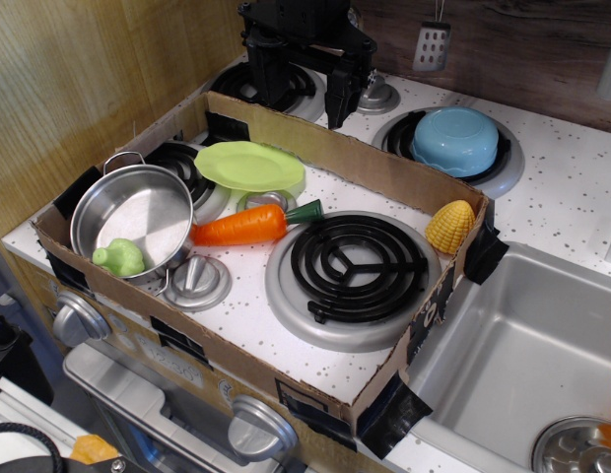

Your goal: Take broccoli out of pan

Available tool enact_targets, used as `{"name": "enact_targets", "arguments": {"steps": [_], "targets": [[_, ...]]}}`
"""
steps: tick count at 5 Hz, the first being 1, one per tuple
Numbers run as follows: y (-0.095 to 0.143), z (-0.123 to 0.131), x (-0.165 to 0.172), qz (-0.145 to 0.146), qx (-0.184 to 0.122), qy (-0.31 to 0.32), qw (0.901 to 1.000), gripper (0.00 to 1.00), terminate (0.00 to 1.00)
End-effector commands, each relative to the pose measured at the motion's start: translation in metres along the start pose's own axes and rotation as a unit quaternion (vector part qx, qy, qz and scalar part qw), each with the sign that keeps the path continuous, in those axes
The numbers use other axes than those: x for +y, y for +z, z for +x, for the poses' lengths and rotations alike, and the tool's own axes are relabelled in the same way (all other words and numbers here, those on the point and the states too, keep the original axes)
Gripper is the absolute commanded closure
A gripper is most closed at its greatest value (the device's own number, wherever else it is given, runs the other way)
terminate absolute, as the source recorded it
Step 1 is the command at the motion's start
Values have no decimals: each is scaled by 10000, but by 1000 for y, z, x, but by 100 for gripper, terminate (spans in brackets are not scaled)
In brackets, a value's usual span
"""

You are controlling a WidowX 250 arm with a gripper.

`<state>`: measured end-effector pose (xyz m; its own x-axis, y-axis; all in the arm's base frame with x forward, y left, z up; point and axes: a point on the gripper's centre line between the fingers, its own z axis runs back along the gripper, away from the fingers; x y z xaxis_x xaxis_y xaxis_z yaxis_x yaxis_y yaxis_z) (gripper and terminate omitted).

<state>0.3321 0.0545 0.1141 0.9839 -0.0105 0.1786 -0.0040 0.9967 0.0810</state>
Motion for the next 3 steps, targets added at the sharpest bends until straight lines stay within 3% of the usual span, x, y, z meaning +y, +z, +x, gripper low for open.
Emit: {"name": "enact_targets", "arguments": {"steps": [1,2,3], "targets": [[0,0,0,0,0,0,10000,0,0],[6,-11,27,184,116,149,9997,0,0],[-1,-41,42,162,269,273,9991,0,0]]}}
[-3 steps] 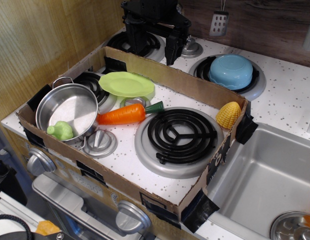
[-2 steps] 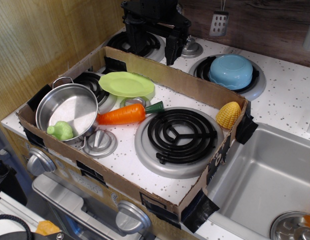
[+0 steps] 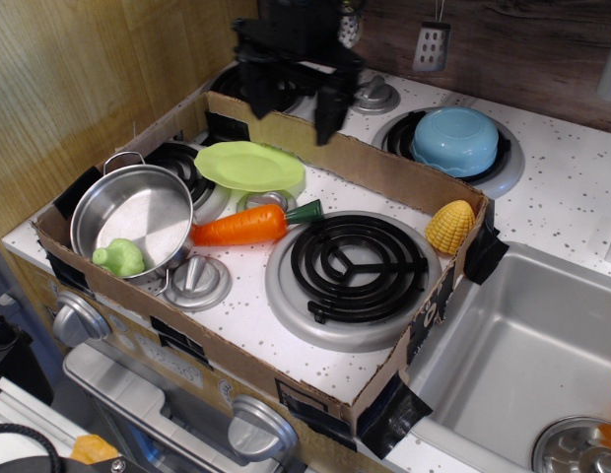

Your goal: Take broccoli out of pan

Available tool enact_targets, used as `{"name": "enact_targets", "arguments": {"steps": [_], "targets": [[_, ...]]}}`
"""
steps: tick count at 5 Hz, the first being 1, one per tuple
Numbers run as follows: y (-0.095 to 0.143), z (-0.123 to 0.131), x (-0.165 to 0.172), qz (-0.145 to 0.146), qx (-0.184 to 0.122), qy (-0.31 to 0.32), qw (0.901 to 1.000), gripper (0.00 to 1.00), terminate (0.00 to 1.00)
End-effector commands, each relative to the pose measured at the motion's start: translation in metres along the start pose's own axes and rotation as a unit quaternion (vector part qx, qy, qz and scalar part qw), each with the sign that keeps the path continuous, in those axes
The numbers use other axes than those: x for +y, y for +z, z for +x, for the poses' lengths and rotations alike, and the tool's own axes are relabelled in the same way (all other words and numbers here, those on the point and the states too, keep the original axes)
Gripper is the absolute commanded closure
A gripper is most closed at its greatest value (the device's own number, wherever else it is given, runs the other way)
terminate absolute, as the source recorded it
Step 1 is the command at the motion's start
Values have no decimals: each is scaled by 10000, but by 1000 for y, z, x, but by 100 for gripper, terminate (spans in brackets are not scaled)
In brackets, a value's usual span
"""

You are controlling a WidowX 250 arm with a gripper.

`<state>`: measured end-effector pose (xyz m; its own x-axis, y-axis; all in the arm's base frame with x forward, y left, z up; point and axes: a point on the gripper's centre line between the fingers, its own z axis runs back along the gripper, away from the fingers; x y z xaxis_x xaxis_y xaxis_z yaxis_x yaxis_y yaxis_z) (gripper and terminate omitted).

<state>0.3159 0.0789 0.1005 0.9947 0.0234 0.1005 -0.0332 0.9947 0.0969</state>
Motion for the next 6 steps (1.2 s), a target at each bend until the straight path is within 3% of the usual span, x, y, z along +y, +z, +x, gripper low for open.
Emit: {"name": "enact_targets", "arguments": {"steps": [1,3,4,6], "targets": [[9,-44,43,275,-143,347,9989,0,0],[-18,-72,77,570,-452,675,9951,0,0],[-42,-81,89,595,-531,557,9953,0,0],[-58,-93,90,487,-511,652,9954,0,0]]}}
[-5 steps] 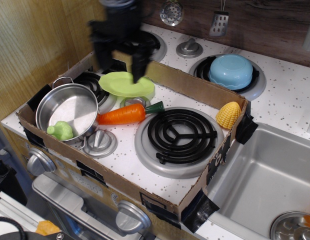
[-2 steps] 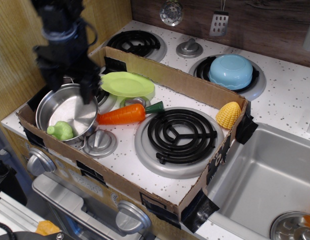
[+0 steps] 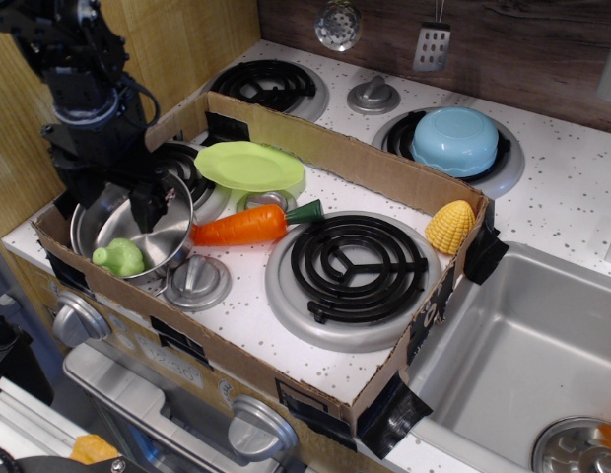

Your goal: Take broccoli out of pan

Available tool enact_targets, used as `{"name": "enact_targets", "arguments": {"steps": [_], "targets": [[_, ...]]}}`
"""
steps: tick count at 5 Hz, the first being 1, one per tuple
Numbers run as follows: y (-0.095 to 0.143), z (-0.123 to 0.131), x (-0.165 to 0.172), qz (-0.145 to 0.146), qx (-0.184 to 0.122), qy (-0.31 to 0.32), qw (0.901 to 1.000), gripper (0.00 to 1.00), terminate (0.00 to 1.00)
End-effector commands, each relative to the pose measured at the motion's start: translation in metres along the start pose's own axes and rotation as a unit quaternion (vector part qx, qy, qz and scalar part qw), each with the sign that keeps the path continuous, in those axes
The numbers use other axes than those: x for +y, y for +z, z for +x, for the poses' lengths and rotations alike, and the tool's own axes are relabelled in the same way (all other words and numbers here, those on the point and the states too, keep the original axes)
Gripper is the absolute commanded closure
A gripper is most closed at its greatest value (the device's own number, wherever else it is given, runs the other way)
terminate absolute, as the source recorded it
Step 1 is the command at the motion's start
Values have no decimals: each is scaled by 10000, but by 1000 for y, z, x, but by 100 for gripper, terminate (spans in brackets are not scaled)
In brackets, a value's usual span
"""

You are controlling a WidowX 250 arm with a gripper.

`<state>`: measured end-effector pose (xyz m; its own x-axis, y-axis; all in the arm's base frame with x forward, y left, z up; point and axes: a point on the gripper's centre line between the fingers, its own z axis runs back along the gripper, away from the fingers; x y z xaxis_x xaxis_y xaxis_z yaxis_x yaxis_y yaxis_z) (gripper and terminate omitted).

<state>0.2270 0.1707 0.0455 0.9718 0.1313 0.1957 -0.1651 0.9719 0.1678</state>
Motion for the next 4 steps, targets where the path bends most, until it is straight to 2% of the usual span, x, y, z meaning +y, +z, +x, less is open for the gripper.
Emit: {"name": "enact_targets", "arguments": {"steps": [1,3,4], "targets": [[-9,-8,-2,-102,-8,117,9999,0,0],[-26,-16,-11,-423,152,287,9986,0,0],[-29,-19,-13,-475,184,338,9981,0,0]]}}
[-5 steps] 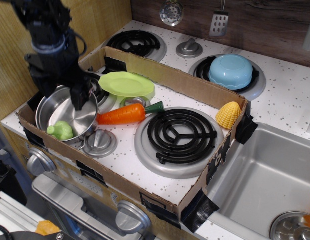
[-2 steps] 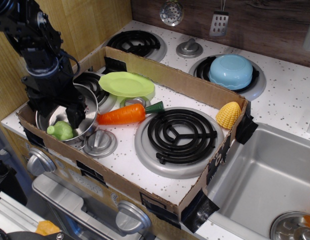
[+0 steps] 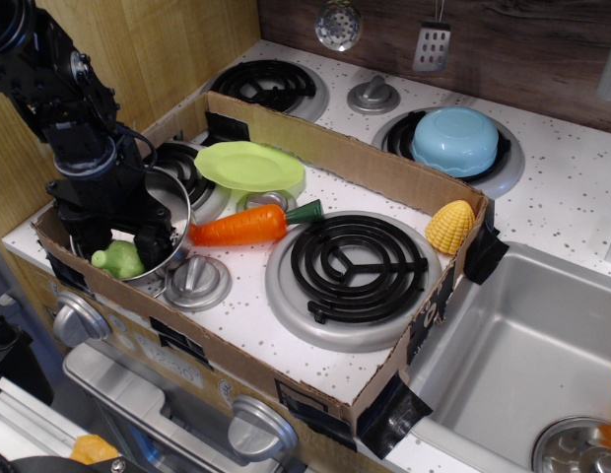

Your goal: Take broccoli out of pan

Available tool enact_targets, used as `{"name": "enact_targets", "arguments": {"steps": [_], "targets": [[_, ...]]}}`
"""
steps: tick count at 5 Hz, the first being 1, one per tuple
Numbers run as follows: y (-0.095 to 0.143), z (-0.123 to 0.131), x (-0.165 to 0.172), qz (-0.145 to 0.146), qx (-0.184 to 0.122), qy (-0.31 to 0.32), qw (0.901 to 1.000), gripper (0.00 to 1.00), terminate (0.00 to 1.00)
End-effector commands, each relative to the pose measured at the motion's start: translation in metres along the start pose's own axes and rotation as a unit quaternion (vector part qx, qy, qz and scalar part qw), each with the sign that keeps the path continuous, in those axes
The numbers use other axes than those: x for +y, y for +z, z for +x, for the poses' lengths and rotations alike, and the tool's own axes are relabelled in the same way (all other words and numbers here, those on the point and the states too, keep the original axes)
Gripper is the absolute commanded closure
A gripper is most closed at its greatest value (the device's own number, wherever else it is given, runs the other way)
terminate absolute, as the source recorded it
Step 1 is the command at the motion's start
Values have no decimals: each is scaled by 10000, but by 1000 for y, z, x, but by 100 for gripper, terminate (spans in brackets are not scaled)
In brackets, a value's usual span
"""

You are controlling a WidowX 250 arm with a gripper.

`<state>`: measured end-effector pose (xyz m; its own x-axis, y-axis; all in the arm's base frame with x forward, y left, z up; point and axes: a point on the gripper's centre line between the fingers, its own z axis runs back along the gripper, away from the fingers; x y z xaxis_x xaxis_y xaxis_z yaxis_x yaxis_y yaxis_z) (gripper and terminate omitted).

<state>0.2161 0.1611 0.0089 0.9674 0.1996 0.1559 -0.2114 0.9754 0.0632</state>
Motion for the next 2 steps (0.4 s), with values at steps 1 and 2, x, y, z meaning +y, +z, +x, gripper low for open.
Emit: {"name": "enact_targets", "arguments": {"steps": [1,2], "targets": [[3,4,2,2,-65,-122,9999,100,0],[16,11,4,179,-51,-203,9996,100,0]]}}
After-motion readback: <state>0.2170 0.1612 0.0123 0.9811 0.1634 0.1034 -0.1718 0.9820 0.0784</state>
